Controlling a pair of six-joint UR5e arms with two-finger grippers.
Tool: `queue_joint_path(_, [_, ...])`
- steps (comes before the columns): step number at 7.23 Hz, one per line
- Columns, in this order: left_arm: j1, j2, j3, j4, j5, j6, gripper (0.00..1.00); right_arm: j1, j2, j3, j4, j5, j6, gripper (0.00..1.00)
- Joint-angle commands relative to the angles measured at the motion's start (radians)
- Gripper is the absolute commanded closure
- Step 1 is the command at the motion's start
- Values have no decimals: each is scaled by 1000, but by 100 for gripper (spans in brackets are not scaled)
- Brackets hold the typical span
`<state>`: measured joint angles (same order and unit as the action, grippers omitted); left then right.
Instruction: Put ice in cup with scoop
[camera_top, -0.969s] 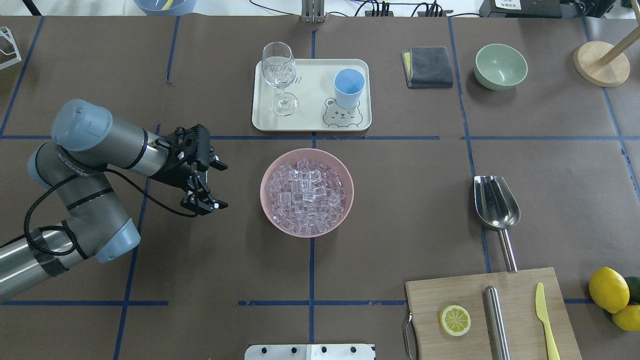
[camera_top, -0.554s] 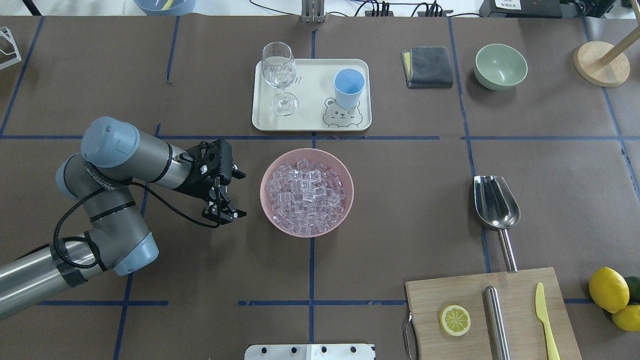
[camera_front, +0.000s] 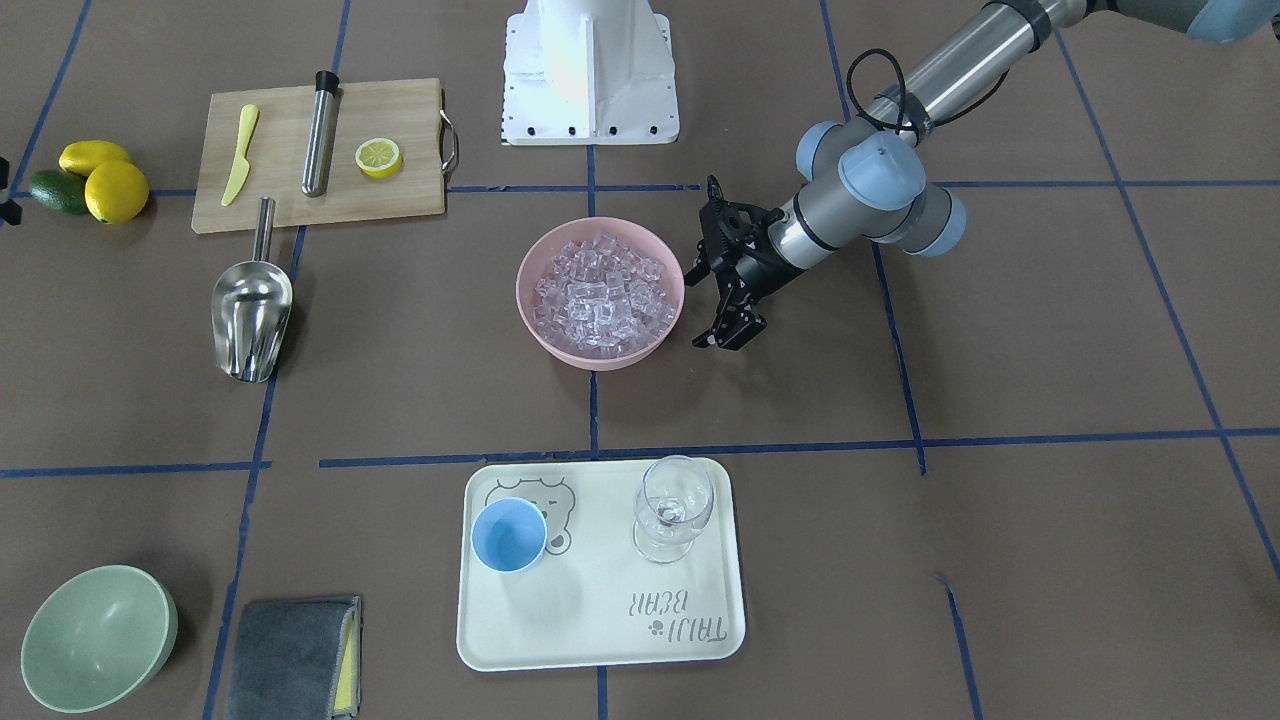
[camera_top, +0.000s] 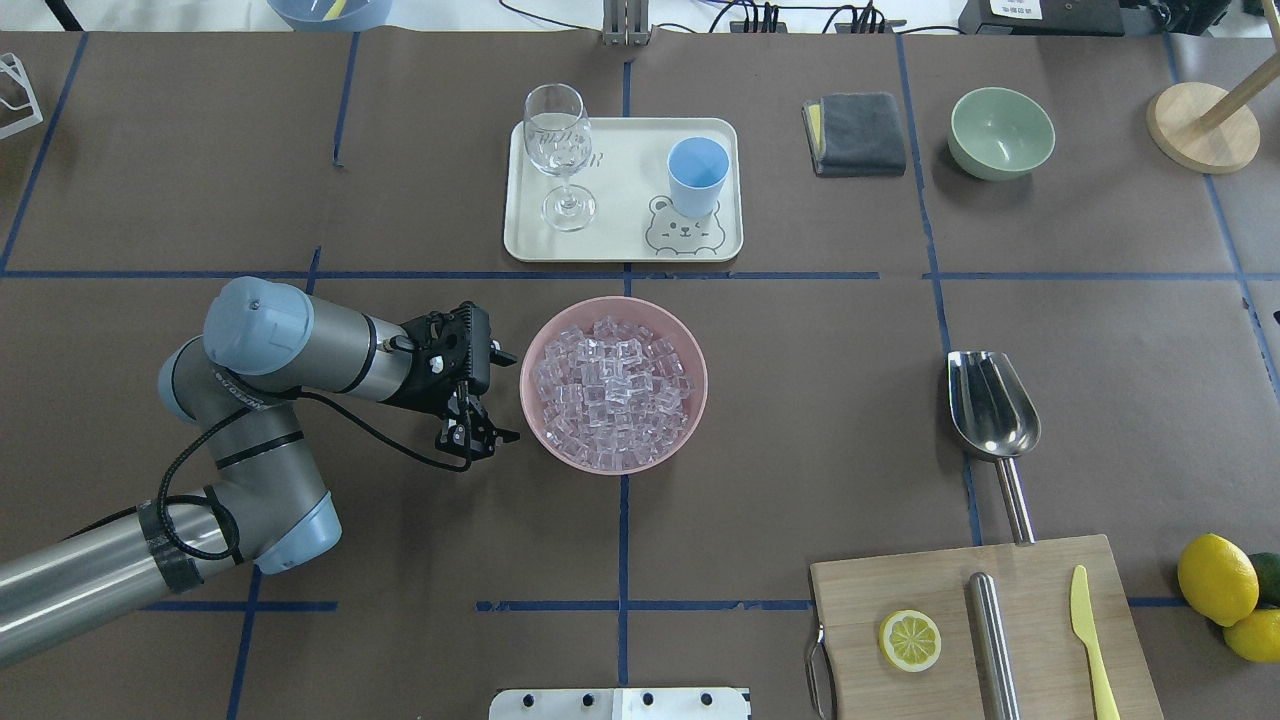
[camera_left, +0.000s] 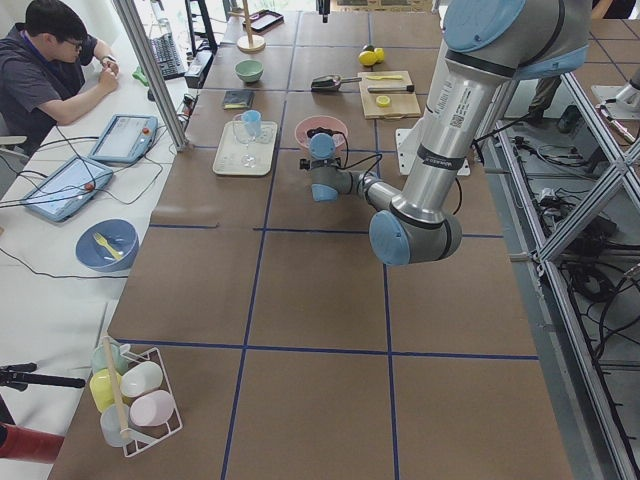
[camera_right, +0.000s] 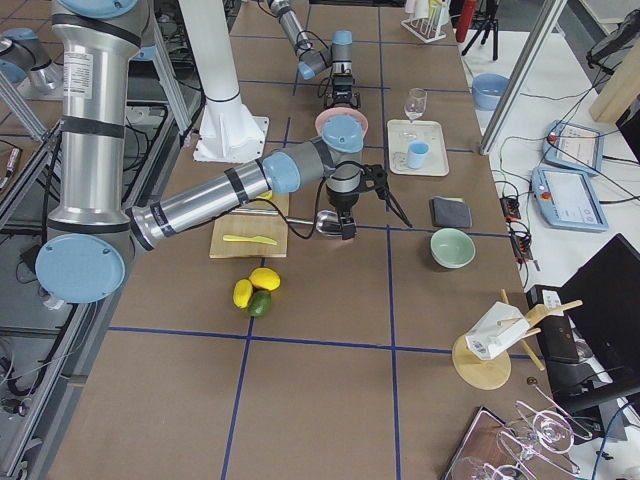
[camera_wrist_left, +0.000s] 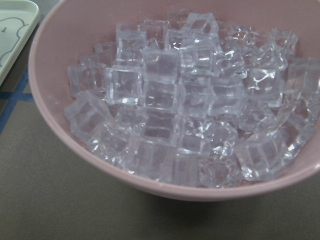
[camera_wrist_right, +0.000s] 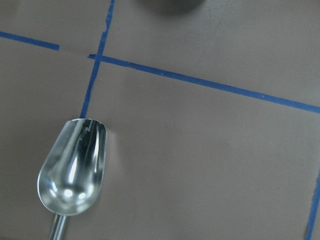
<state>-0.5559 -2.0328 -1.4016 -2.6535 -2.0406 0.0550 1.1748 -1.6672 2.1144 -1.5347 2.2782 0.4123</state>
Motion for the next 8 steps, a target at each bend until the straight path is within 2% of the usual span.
queue_joint_path(1, [1, -10, 0, -6, -4, -1, 0, -157, 3, 2, 125, -68, 236, 0])
queue_joint_path(3, [1, -15, 1, -90, -4, -62, 0, -191, 1, 4, 139, -66, 272, 0])
queue_joint_path(4, [1, -17, 1, -94, -3, -63, 0, -202, -3, 6, 151, -66, 279, 0])
queue_joint_path(6, [1, -14, 3, -94, -3, -63, 0, -269, -8, 10, 192, -78, 411, 0])
queue_joint_path(7, [1, -14, 3, -94, -1, -64, 0, -334, -9, 27, 192, -109, 537, 0])
queue_joint_path(8, [1, -14, 3, -94, -1, -64, 0, -444, -5, 29, 192, -220, 680, 0])
